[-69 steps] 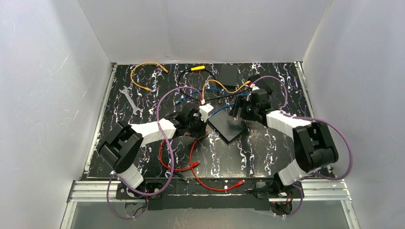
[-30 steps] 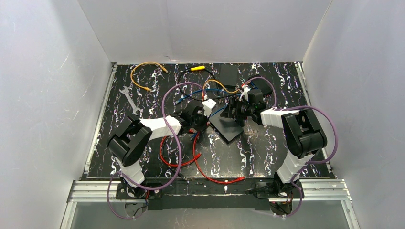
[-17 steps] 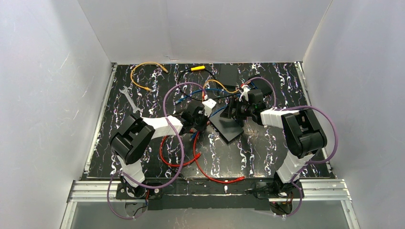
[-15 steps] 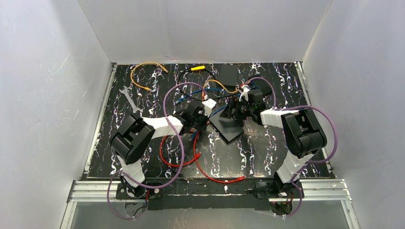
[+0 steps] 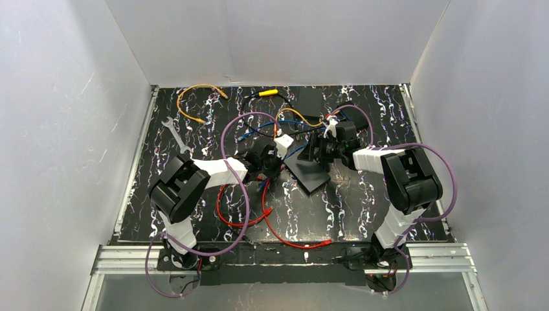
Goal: Insert the plug into the switch port
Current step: Insert the connector into the switch port.
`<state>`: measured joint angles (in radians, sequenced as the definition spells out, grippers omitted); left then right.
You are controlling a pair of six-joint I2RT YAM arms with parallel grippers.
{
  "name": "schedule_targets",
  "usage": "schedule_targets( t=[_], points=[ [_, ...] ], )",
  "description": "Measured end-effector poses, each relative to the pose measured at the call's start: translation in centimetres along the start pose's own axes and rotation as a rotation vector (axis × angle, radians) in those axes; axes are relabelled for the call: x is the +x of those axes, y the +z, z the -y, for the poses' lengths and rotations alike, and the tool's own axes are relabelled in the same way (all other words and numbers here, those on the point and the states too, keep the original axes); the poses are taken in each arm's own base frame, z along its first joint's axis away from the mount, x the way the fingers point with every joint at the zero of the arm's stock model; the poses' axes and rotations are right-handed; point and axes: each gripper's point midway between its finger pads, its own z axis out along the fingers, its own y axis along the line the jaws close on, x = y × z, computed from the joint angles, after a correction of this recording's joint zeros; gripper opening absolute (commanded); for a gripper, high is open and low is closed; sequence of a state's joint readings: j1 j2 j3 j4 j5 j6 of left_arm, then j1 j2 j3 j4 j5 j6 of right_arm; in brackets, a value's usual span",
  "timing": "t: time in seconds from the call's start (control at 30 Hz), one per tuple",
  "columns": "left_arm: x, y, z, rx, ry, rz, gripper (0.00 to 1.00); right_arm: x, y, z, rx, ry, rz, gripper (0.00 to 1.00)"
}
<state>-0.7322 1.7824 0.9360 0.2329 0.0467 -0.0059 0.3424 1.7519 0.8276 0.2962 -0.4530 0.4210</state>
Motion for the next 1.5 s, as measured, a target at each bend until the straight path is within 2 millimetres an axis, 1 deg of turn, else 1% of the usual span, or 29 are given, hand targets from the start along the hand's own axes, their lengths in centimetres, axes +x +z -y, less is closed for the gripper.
schedule_targets(
  t=[0.63,0.9,1.2,1.5],
  points=[
    [-0.4,-0.3,0.2,0.005,0.061,0.016,0.00,0.0,0.1,-0.1,-0.008,-0.006,0.000,0.86],
    [-0.6,-0.3,-0.3,-0.025,0.070,0.022,0.00,0.0,0.3,-0.2,-0.022,-0.011,-0.001,0.86],
    [-0.7,-0.3,-0.6,-0.038,0.075,0.025,0.00,-0.4,1.0,-0.5,-0.058,-0.028,-0.004,0.86],
    [-0.4,0.0,-0.2,0.002,0.158,0.056,0.00,-0.6,1.7,-1.0,-0.102,-0.088,-0.017,0.83]
  ],
)
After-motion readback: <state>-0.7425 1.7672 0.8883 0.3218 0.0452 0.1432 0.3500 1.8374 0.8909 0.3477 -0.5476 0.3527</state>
